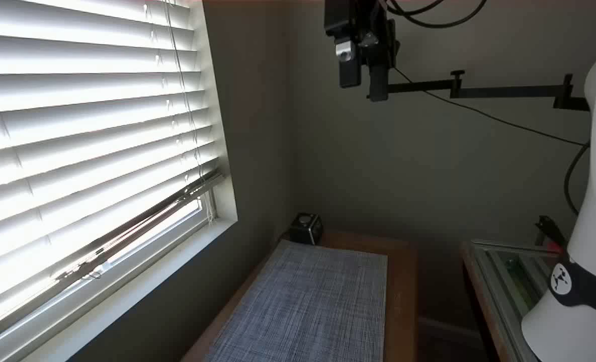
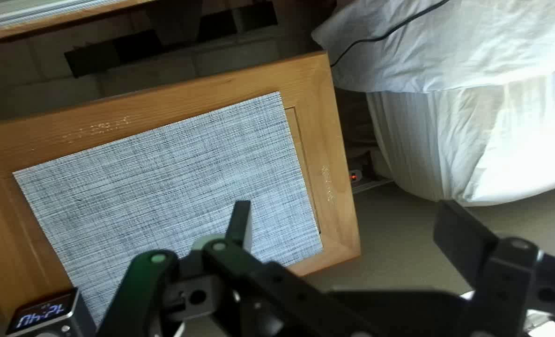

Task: Press the button on top of the black alarm clock

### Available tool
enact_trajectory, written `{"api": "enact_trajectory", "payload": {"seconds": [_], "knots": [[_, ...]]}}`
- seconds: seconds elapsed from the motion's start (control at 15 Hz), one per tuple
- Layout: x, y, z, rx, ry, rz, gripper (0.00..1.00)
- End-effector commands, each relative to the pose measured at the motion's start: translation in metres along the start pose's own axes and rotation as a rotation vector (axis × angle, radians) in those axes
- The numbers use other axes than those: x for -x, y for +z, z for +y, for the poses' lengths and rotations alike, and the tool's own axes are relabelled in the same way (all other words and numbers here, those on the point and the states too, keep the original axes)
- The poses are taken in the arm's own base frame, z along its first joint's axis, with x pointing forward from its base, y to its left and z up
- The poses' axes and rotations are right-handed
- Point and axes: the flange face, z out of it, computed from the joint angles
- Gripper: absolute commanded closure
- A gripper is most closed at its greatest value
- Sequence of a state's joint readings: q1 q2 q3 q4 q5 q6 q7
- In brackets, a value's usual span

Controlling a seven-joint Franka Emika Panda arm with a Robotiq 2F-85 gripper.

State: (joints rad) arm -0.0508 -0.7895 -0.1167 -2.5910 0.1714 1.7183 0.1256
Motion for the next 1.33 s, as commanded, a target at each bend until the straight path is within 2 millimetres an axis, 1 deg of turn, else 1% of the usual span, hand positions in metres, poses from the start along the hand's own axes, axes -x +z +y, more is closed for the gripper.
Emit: {"api": "enact_trajectory", "payload": {"seconds": [0.0,0.13,0.27,0.6,0.8,1.07,1.27], "knots": [[0.000,0.000,0.000,0.000,0.000,-0.001,0.00],[0.000,0.000,0.000,0.000,0.000,-0.001,0.00],[-0.015,0.008,0.011,0.043,0.079,0.013,0.00],[-0.057,0.030,0.064,0.144,0.282,0.133,0.00],[-0.085,0.049,0.094,0.187,0.344,0.218,0.00],[-0.125,0.075,0.122,0.210,0.401,0.296,0.00],[-0.157,0.100,0.143,0.243,0.451,0.347,0.00]]}}
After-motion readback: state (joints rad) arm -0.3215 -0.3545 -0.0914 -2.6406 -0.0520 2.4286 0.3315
